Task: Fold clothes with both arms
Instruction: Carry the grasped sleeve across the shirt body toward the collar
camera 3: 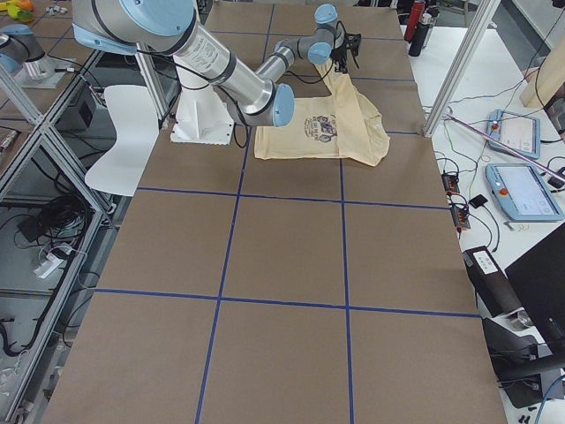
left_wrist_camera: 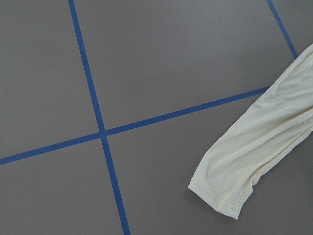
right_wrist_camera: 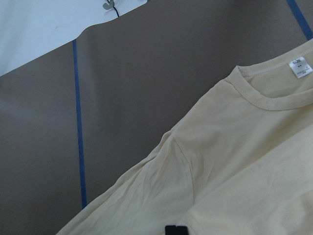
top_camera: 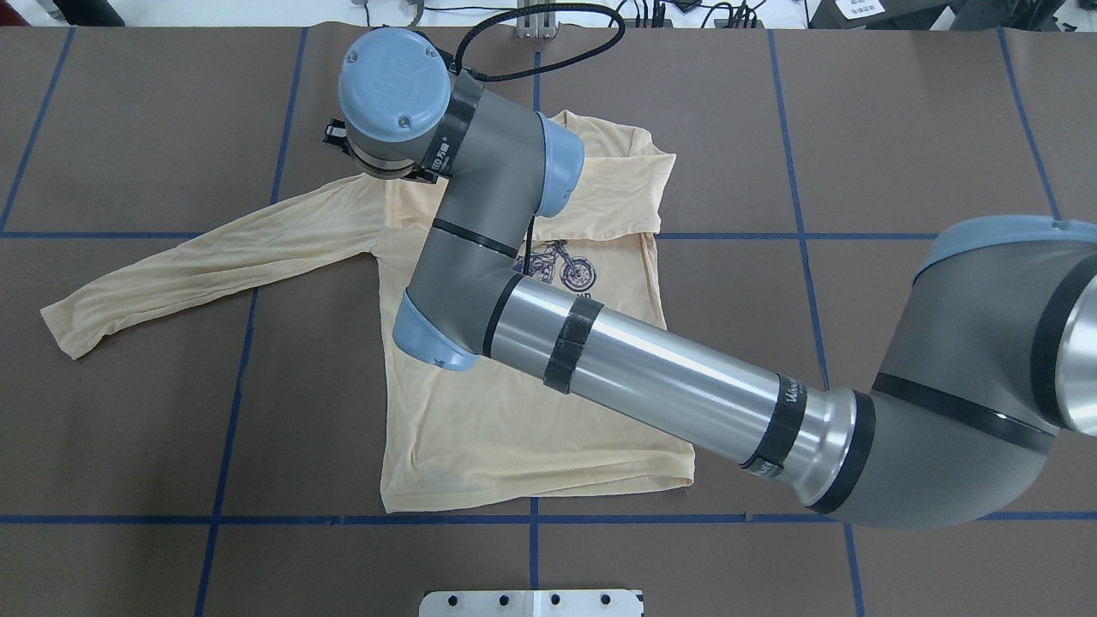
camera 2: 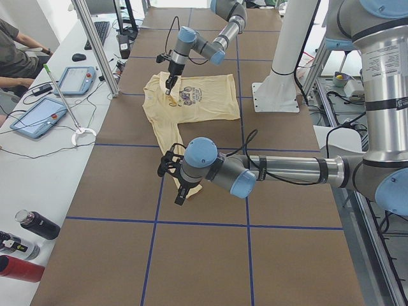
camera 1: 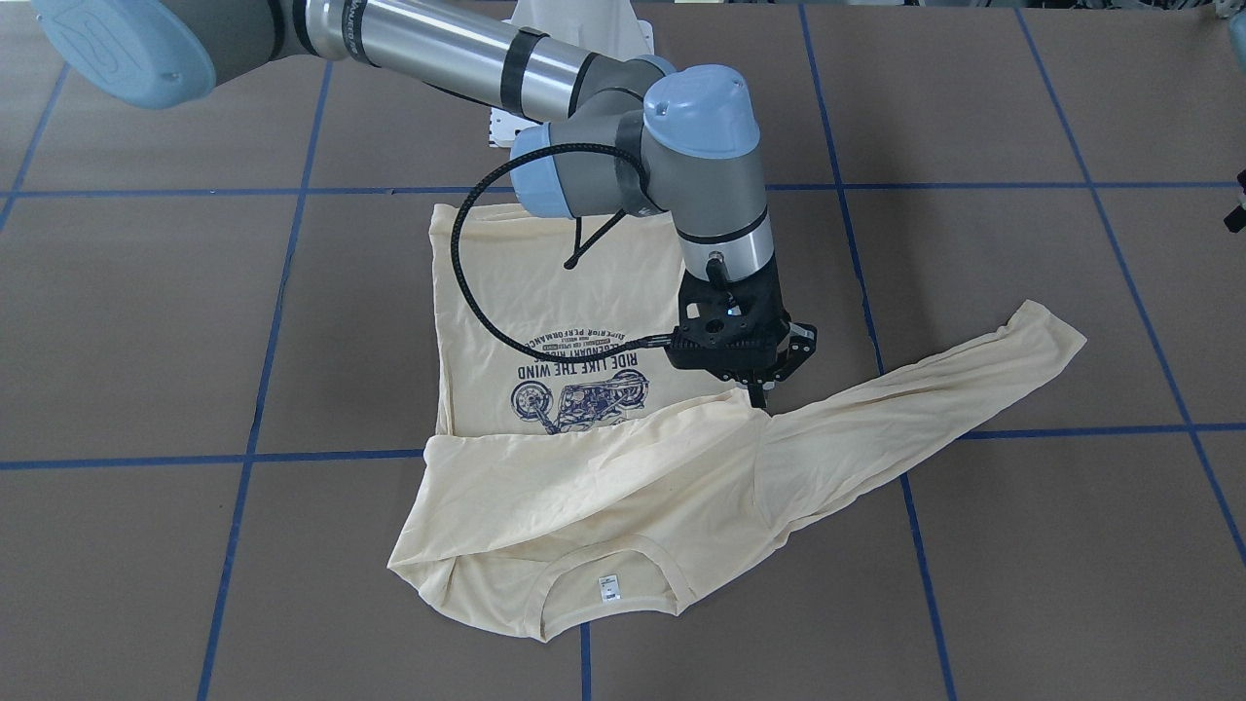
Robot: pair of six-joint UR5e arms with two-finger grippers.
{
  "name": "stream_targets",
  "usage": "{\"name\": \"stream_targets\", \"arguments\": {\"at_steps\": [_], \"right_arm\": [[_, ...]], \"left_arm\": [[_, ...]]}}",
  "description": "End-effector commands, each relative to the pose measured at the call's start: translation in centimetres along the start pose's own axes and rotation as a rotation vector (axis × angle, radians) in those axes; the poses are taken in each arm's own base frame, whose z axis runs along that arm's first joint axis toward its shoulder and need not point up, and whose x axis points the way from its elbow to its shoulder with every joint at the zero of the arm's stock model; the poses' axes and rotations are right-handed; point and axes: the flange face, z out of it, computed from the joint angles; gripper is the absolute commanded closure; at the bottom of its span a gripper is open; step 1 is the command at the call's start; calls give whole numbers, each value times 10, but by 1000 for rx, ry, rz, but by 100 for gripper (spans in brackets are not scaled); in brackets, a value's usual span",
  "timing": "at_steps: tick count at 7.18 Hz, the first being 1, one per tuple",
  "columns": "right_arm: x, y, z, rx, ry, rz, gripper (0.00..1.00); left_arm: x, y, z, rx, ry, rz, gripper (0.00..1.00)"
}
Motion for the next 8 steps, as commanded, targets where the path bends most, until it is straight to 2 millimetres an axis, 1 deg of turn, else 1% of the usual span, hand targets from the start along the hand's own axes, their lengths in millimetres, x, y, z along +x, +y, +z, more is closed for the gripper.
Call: {"name": "stream_targets", "arguments": {"at_steps": [1,2,4,5,6,7,8], "right_arm": [[-11,1,14,7,-15,0,76],[-12,1,18,8,-3,18,2],[-20,5,15,0,-11,57,0],[-23,5,2,-4,-35,71,0],[1,5,-8,-29,-15,99,1],[57,2,-29,-56,30,112,1],[120,-3,-48,-91,45,118,1]], "left_arm": [[1,0,0,6,1,3,0],[1,0,-1,7,1,3,0],[2,-2,-1,7,9,-4,0],[9,-13,0,13,15,-61,0],[22,-30,9,10,18,-66,0],[27,-47,33,-21,27,-45,0],[11,-57,63,-58,20,-60,0]]}}
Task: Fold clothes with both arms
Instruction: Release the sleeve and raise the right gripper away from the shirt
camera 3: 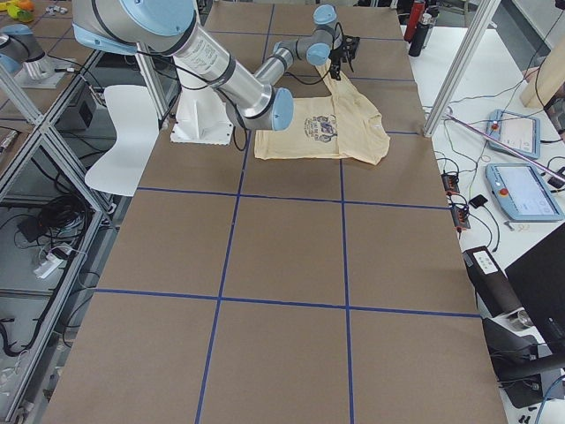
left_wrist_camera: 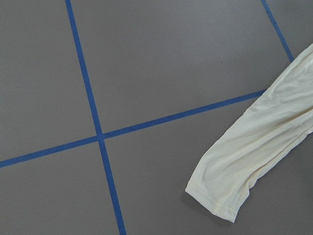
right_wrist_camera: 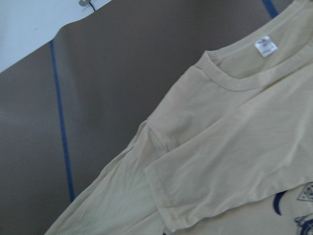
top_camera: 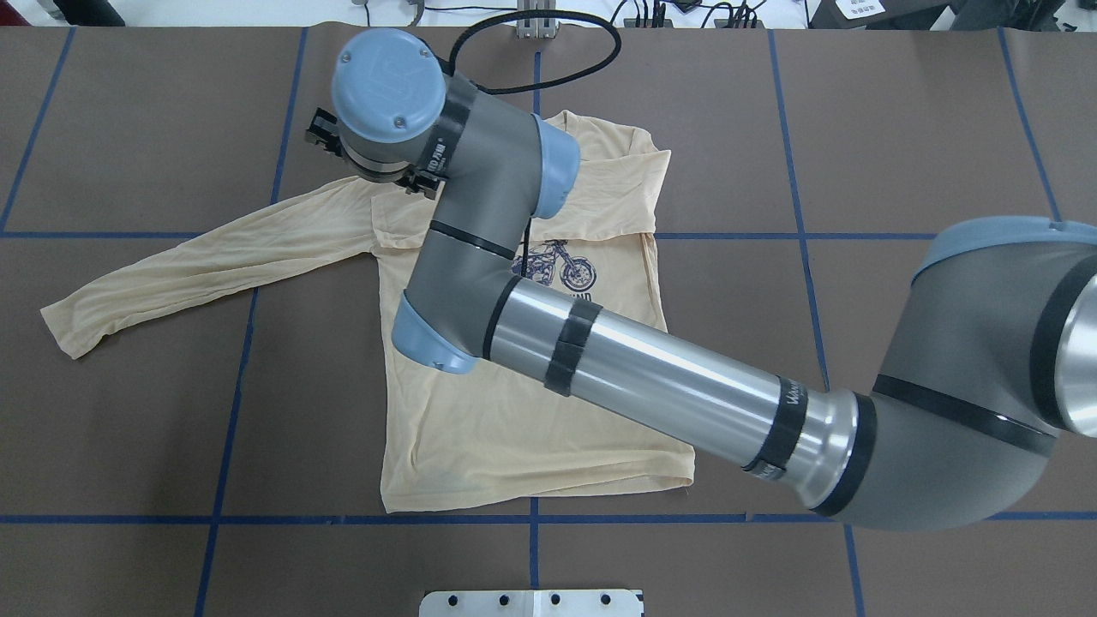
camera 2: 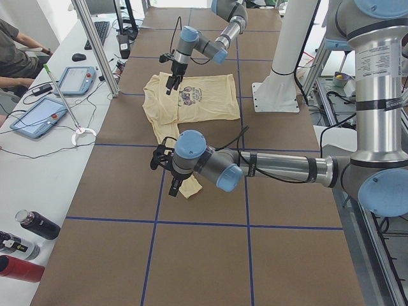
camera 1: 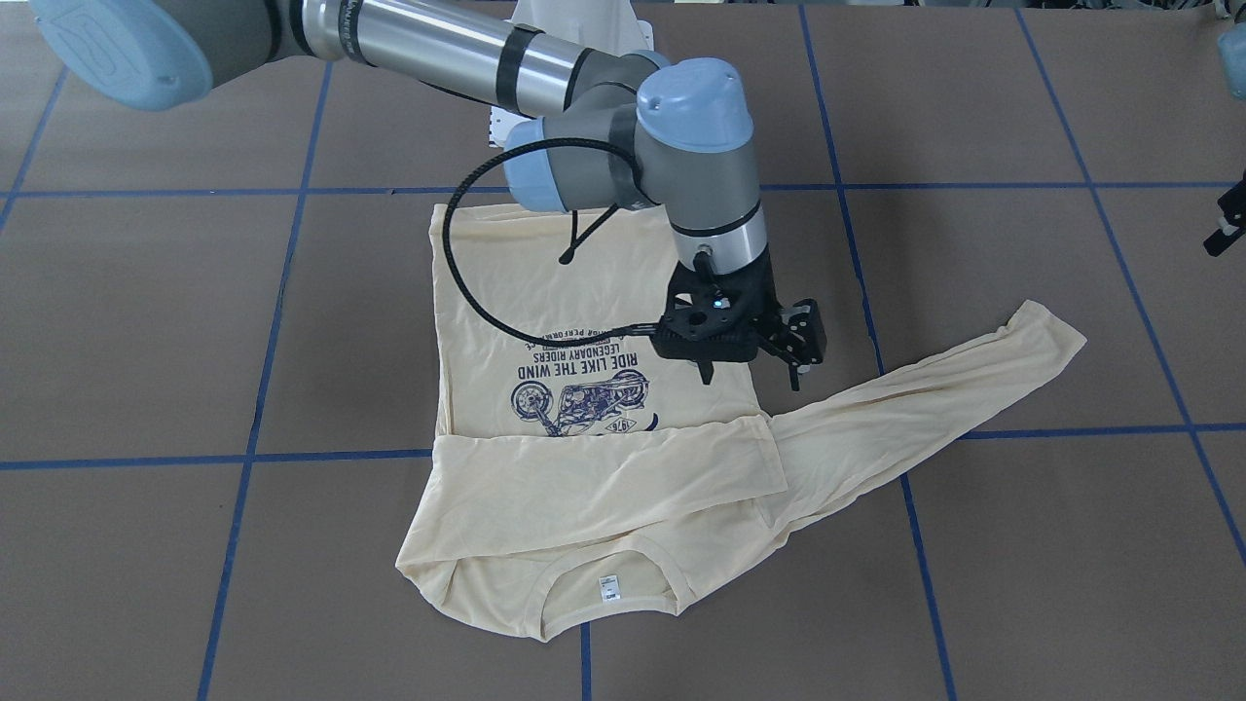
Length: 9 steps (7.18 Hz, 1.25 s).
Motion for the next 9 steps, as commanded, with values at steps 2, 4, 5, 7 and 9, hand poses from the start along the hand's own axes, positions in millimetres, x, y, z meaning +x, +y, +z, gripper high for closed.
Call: {"name": "stream_targets", "arguments": {"at_steps": [2,4,5,7,9], "right_arm": [[194,-37,-58,-43,62,41,3],[274,-90,-95,-70,103,115,3],[318,-104,-99,-74,146,110,3],[386,-116,-116,-66,202,14,2],[415,-143,-137,-108,208,77,2]], "left_arm": [[-14,-9,80,-5,-39,7,6],[-7,6,114,-11,9,-41,17],[6,13,131,-53,28,-61,18],[2,26,151,-99,25,-74,37],[3,32,162,-125,23,-74,44]]}}
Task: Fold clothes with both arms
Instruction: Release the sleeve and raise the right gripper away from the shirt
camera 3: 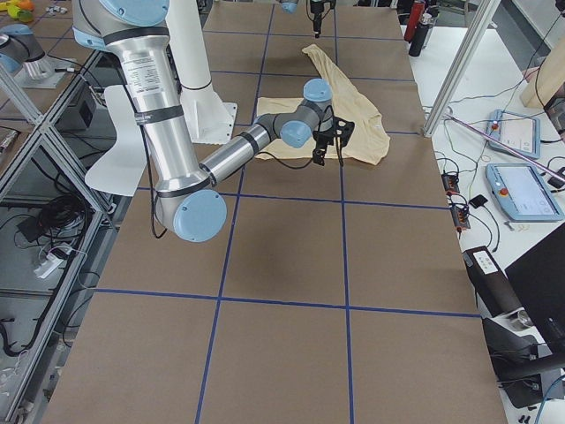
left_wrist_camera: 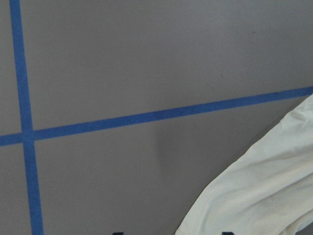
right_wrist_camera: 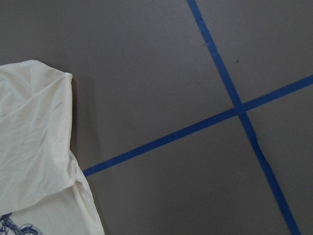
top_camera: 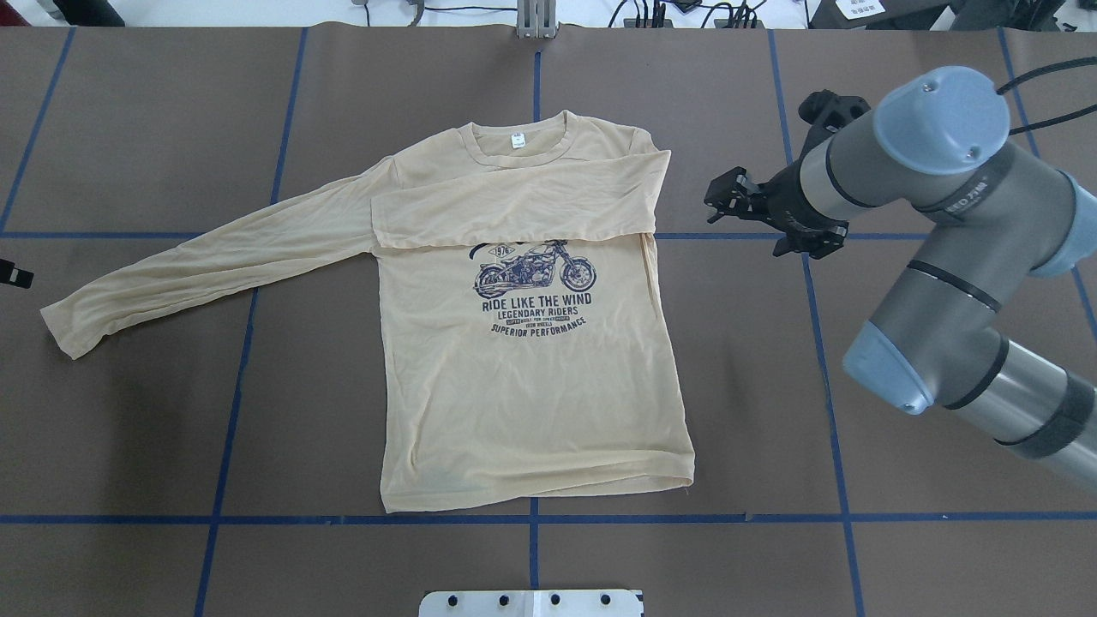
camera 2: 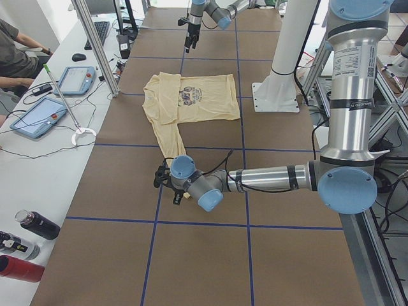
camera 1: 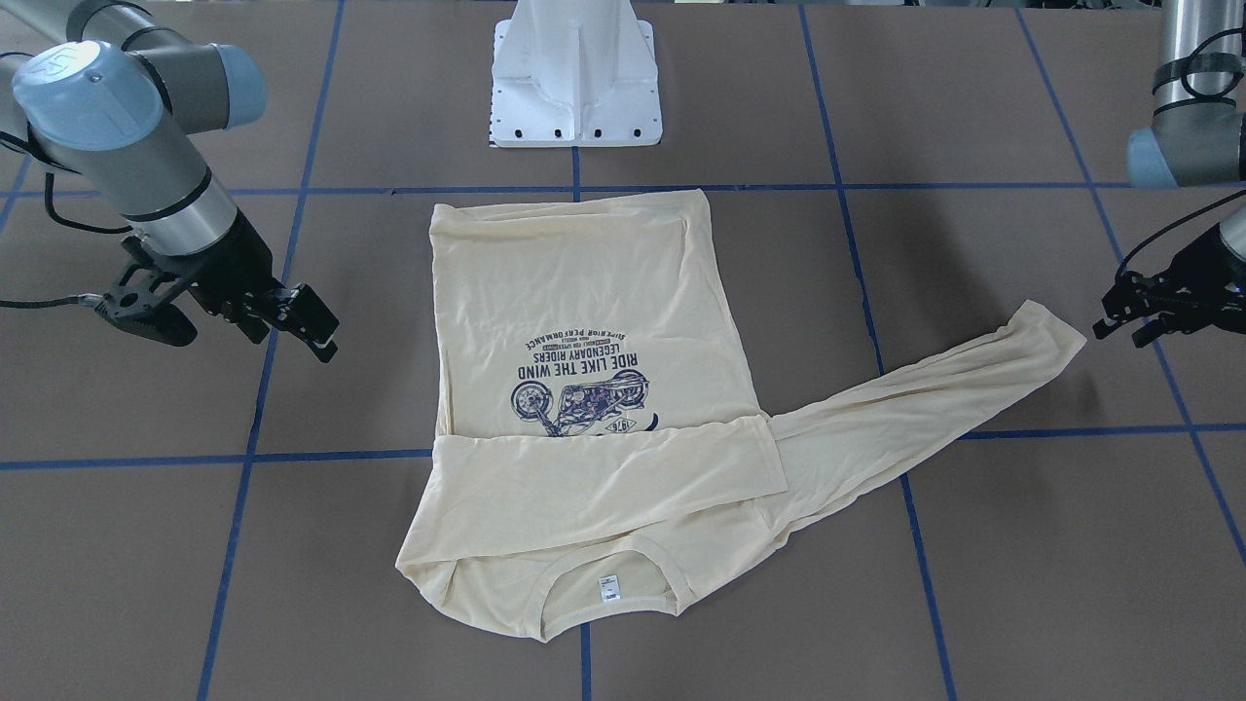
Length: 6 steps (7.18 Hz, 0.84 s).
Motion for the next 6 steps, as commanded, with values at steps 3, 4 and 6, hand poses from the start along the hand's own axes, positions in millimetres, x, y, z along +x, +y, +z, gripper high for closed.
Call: {"name": "stream_targets", "arguments": {"at_steps": [3,4,6], "right_arm": [[25,-16,-9,-41,6,27,2],[25,-15,-10,-41,5,26,2],[21,-14,-11,-41,-1,21,2]], "left_arm": [[11,3,20,-38,5,18,48],[13,0,30,-52,6,22,49],[10,-2,35,-60,2,16,54]]}}
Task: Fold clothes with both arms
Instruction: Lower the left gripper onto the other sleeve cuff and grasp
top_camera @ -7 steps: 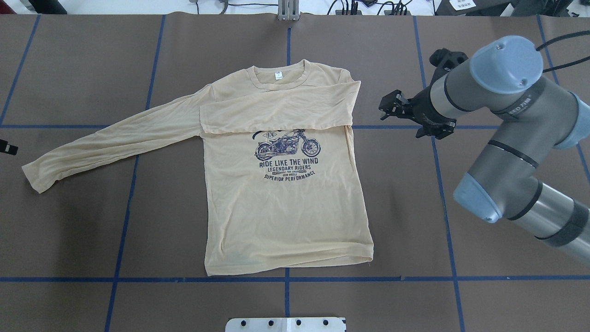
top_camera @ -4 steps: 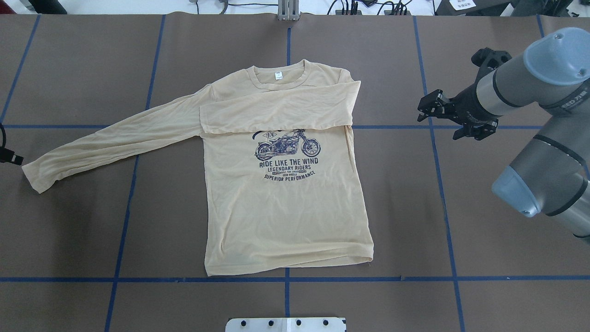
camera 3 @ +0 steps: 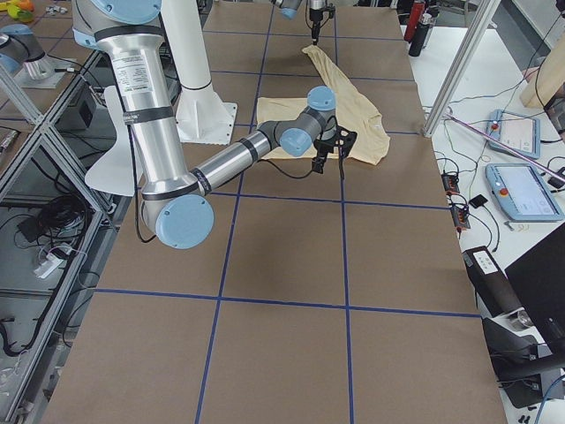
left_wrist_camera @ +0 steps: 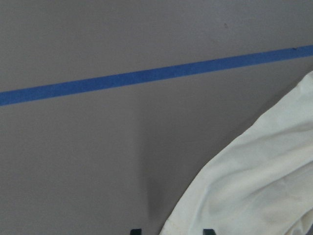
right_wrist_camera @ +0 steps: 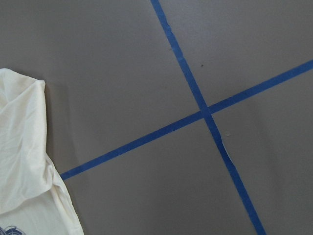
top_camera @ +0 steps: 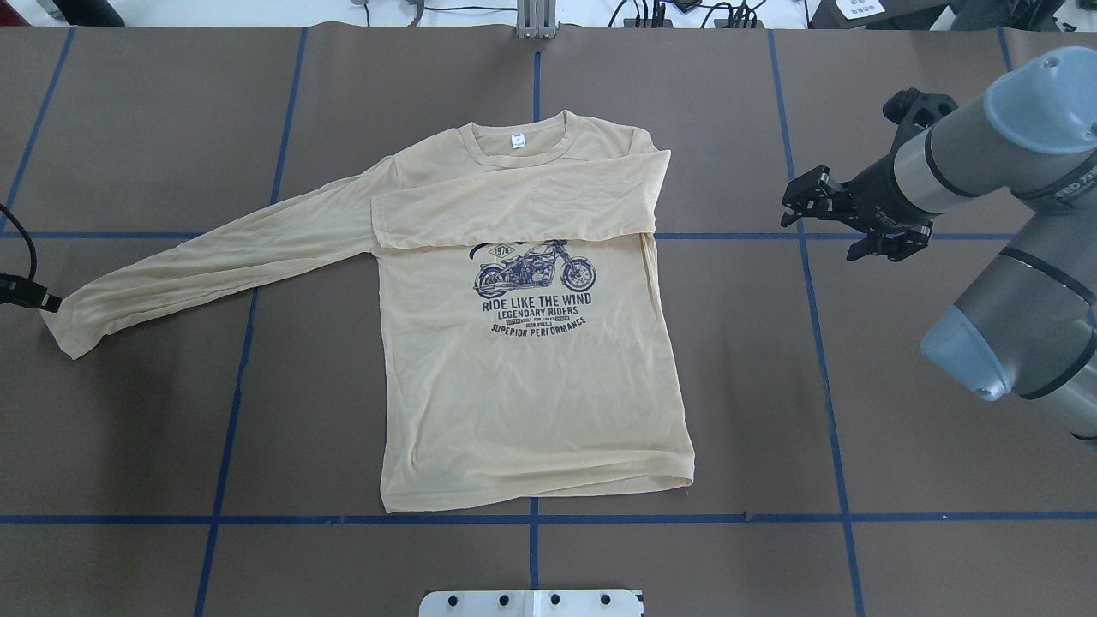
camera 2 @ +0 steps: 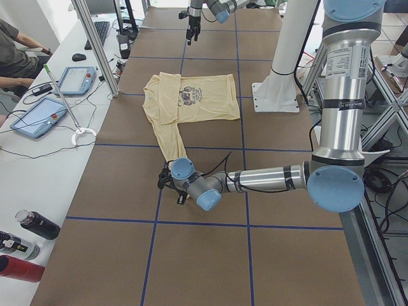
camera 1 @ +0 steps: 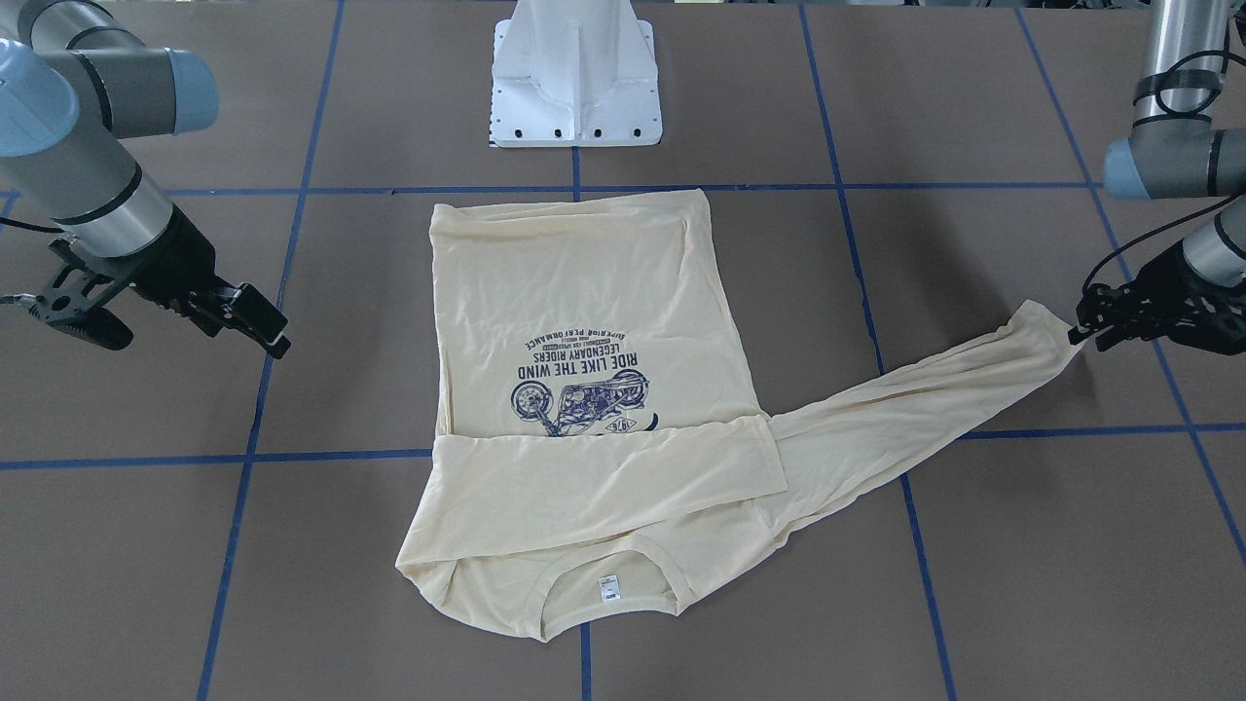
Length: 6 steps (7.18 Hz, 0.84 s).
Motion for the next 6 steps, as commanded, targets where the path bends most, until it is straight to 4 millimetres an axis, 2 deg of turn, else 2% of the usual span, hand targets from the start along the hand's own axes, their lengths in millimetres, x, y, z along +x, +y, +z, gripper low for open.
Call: {"name": "stream_targets", "arguments": {"at_steps": [1,3,4,5,6], "right_arm": [[-2,1,-1,0,-4,-3,2],[-4,1,-2,2,-6,-5,2],[-4,1,-2,2,-5,-4,2],[-5,1,-3,2,-6,-5,2],[-4,1,-2,2,-5,-4,2]], "left_arm": [[-4,1,5,-9,-2,-7,55],[-7,3,8,-16,-5,-12,55],[-7,2,7,-14,-5,-14,80],[-7,2,7,-14,-5,-12,100],[-5,1,6,-11,-1,-9,100]]}}
